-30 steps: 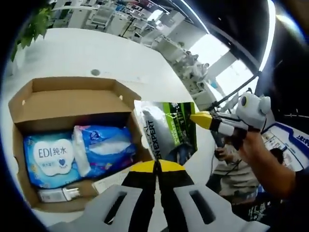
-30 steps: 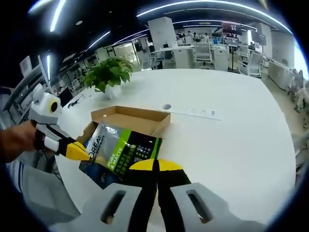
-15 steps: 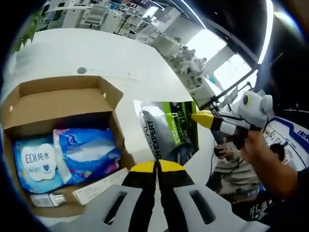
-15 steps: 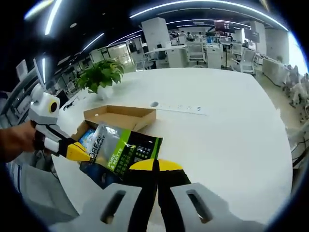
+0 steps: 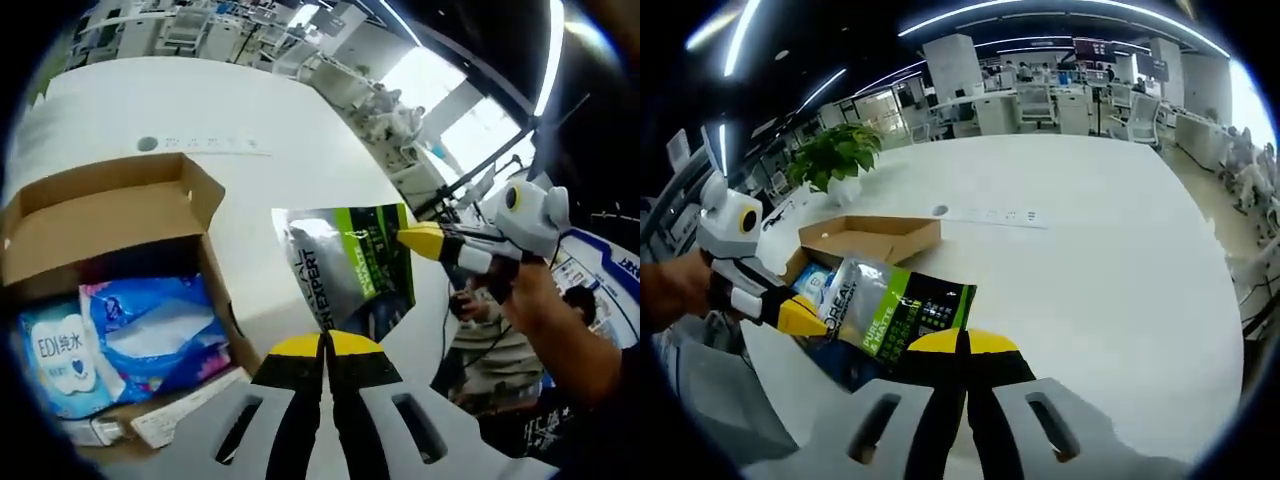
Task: Operate the shoe box by opening the lid, removing the specified soft item, and placing it in the target area until the item is outside and the box remains undamaged.
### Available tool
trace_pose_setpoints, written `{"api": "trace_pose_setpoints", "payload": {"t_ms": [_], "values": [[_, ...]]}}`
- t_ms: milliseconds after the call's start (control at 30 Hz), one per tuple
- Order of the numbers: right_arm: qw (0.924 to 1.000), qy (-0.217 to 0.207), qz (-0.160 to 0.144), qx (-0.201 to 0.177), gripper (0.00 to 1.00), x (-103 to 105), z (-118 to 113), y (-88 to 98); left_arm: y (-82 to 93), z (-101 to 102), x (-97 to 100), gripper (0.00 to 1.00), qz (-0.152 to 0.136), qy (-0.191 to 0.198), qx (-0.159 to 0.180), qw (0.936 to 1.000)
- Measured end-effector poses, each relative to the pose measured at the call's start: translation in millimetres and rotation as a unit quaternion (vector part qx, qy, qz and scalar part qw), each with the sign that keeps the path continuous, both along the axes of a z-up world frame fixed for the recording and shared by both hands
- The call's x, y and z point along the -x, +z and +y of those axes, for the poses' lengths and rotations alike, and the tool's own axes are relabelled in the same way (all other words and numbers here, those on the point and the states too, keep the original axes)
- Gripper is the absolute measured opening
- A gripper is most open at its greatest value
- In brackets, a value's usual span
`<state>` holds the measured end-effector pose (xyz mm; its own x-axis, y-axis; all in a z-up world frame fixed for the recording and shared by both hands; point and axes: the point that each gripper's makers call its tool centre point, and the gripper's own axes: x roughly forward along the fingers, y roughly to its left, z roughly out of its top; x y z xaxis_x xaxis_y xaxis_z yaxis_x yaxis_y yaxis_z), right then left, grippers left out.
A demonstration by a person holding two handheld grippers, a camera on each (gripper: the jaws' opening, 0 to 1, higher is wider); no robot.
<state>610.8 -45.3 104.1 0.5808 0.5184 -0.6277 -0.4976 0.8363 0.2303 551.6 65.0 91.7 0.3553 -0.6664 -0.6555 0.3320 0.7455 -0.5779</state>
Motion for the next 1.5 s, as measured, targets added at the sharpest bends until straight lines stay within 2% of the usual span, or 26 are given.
{"api": "trace_pose_setpoints", "payload": {"t_ms": [567, 667, 1233, 1500], "values": [[0.9998, -0.008, 0.017, 0.006, 0.00, -11, -19, -29.6, -28.3, -19, -13.2, 0.00, 0.008, -0.014, -0.031, 0.9994], [0.9997, -0.007, 0.021, 0.007, 0.00, -13, -19, -35.8, -35.3, -20, -14.1, 0.00, 0.007, -0.019, -0.045, 0.9988], [0.9993, 0.001, 0.035, 0.016, 0.00, -24, -26, -60.0, -64.2, -28, -25.6, 0.00, 0.038, -0.020, -0.089, 0.9951], [0.9989, -0.001, 0.042, 0.022, 0.00, -26, -34, -74.4, -74.7, -35, -30.0, 0.00, 0.042, -0.026, -0.106, 0.9931]]}}
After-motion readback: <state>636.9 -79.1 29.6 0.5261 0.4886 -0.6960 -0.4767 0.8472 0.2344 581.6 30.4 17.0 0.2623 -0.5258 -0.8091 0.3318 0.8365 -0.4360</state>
